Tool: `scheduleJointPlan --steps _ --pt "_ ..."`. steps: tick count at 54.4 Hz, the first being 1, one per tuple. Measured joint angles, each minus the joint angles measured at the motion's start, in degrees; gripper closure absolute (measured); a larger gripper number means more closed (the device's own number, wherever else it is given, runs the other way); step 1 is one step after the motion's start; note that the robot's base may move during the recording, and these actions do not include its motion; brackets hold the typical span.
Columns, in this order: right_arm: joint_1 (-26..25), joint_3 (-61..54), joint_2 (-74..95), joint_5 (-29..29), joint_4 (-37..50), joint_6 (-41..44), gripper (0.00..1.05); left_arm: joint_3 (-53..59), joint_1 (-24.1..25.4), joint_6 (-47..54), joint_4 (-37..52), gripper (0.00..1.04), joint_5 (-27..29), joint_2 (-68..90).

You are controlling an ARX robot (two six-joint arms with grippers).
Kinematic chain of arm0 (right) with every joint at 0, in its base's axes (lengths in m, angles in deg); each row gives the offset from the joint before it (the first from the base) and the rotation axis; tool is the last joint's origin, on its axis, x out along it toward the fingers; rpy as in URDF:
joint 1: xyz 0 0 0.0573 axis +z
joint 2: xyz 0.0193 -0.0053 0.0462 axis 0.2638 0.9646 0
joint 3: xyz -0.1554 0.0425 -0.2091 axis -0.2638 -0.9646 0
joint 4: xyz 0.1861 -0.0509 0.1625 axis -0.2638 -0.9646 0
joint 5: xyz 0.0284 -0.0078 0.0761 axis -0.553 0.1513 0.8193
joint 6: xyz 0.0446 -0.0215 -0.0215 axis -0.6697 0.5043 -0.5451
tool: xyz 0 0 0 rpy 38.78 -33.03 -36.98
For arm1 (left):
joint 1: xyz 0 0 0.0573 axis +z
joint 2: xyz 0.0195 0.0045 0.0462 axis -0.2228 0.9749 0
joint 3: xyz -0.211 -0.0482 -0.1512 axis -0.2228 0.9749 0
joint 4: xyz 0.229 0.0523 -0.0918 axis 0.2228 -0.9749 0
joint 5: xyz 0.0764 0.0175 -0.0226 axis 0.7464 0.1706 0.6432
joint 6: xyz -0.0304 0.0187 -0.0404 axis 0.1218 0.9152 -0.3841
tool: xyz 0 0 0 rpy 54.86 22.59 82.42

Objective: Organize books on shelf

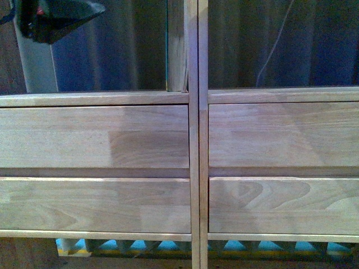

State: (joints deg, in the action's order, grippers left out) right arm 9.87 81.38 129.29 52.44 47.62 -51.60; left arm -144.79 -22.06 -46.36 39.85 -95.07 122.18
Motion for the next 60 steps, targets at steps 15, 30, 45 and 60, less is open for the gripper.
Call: scheduleJointPlan --steps 15,30,45,60 --pt "1.09 -2.29 0.44 0.24 9.20 -5.77 0.97 -2.51 -6.43 -6.58 6.10 0.07 -2.16 3.41" --pt "3.80 -8.70 -2.71 1.92 12.57 -8.22 0.97 -4.39 -7.52 -10.71 9.92 0.07 -2.54 5.77" --pt "7.80 -11.26 -6.43 1.92 14.58 -9.53 0.97 -6.12 -9.35 -12.35 10.95 0.07 -3.67 6.56" --pt "13.38 -14.45 -10.38 1.90 14.99 -6.80 0.97 -7.98 -10.91 -17.55 14.69 0.07 -4.72 7.69"
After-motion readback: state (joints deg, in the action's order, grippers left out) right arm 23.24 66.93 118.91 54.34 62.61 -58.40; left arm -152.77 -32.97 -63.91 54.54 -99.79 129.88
